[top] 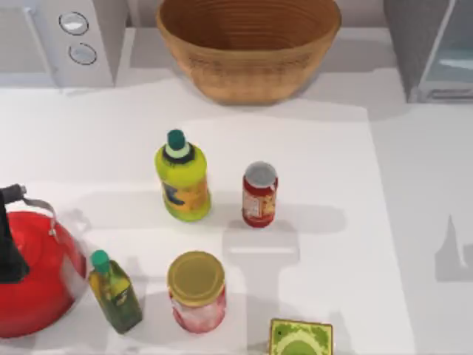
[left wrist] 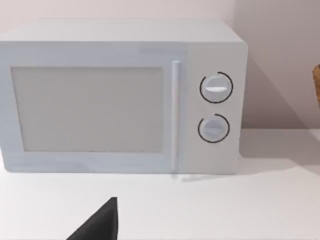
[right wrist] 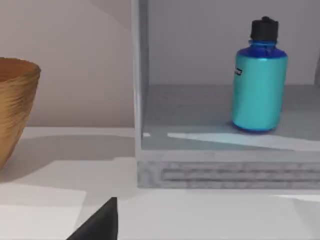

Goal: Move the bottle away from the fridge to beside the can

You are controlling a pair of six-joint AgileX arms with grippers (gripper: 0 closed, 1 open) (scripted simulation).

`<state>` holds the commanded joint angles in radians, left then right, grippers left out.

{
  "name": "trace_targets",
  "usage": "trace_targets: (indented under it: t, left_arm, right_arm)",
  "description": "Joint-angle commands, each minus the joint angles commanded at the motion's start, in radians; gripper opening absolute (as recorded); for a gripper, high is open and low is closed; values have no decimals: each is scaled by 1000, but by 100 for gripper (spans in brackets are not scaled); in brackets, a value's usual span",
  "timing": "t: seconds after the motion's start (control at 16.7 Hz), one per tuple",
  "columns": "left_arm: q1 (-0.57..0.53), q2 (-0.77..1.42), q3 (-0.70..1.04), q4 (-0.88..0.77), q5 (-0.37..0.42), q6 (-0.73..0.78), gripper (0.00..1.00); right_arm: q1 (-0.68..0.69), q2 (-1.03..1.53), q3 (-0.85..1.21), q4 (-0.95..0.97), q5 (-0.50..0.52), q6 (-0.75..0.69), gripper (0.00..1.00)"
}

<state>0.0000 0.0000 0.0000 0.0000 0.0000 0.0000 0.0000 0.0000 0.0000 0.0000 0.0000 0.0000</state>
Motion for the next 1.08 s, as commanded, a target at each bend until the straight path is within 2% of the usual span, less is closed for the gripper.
trace_targets:
  t: [0.24,0.48,0.72,1.08]
  left_arm:
    - [0,0,0,0,0,0,100]
    - [0,0,0,0,0,0,100]
    - [0,0,0,0,0,0,100]
    - [0,0,0,0,0,0,100]
  right_arm:
    - [-6,31,24,26,-3,0,100]
    - [-36,220,146,162,-23,3,100]
    - [-76,577,326,364,-61,7,100]
    - [-146,1307,631,706,-128,12,100]
